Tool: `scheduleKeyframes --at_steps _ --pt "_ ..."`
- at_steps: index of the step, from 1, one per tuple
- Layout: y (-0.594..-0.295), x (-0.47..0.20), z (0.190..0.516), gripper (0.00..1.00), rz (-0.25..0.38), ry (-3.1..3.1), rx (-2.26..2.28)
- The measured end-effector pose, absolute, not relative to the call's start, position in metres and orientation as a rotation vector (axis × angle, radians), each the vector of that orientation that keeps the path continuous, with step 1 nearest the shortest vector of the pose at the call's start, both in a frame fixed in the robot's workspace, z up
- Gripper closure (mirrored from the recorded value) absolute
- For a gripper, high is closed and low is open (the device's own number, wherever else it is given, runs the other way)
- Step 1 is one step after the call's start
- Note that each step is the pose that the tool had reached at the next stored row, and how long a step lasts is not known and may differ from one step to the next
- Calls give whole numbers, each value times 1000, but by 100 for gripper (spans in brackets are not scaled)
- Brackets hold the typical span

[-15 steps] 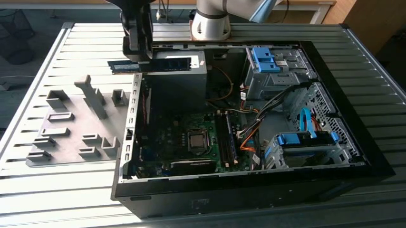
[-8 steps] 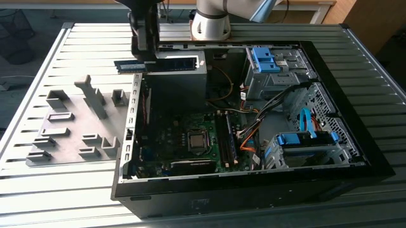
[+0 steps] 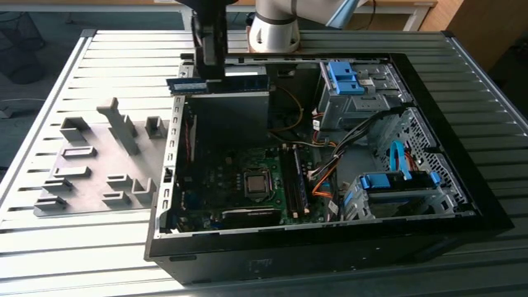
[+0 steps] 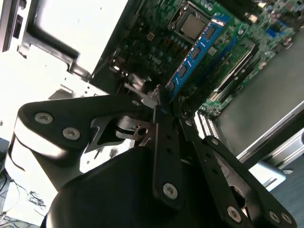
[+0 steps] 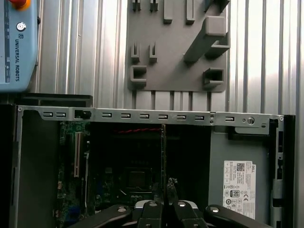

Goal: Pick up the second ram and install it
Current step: 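Pick up the second ram and move it above second insertion slot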

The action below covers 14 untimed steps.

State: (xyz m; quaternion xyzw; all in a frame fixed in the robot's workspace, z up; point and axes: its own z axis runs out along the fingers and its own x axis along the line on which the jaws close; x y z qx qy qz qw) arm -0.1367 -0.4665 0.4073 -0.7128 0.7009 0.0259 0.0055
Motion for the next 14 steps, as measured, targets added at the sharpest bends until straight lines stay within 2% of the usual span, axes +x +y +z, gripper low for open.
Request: scheduleKeyframes --at_steps 14 --pt "-466 -105 407 86 81 2194 -2231"
